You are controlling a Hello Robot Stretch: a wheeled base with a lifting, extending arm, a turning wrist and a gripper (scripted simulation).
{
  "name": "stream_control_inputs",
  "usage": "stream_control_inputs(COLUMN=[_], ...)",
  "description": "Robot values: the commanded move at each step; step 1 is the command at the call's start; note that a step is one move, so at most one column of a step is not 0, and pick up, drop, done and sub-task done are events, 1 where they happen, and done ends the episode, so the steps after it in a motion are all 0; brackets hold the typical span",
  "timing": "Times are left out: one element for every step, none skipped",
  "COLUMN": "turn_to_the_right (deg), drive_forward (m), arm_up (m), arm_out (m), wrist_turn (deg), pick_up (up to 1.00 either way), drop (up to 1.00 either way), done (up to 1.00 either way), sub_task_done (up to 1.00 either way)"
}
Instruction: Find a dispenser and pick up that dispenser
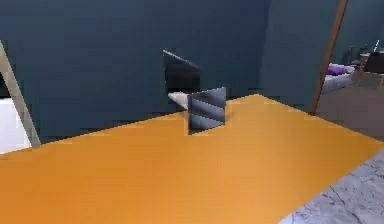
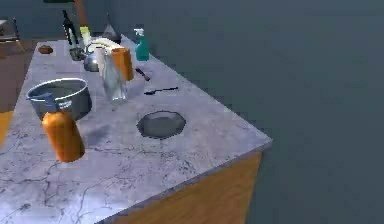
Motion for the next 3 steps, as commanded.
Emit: stream_control_inputs(turn_to_the_right=[-45.0,-42.0,0.0], drive_forward=[0.0,0.0,0.15], arm_up=[0.0,0.0,0.0], arm_out=[0.0,0.0,0.0], wrist_turn=[0.0,0.0,0.0], pick_up=[0.0,0.0,0.0], drop=[0.0,0.0,0.0], done=[0.0,0.0,0.0], sub_task_done=[0.0,0.0,0.0])
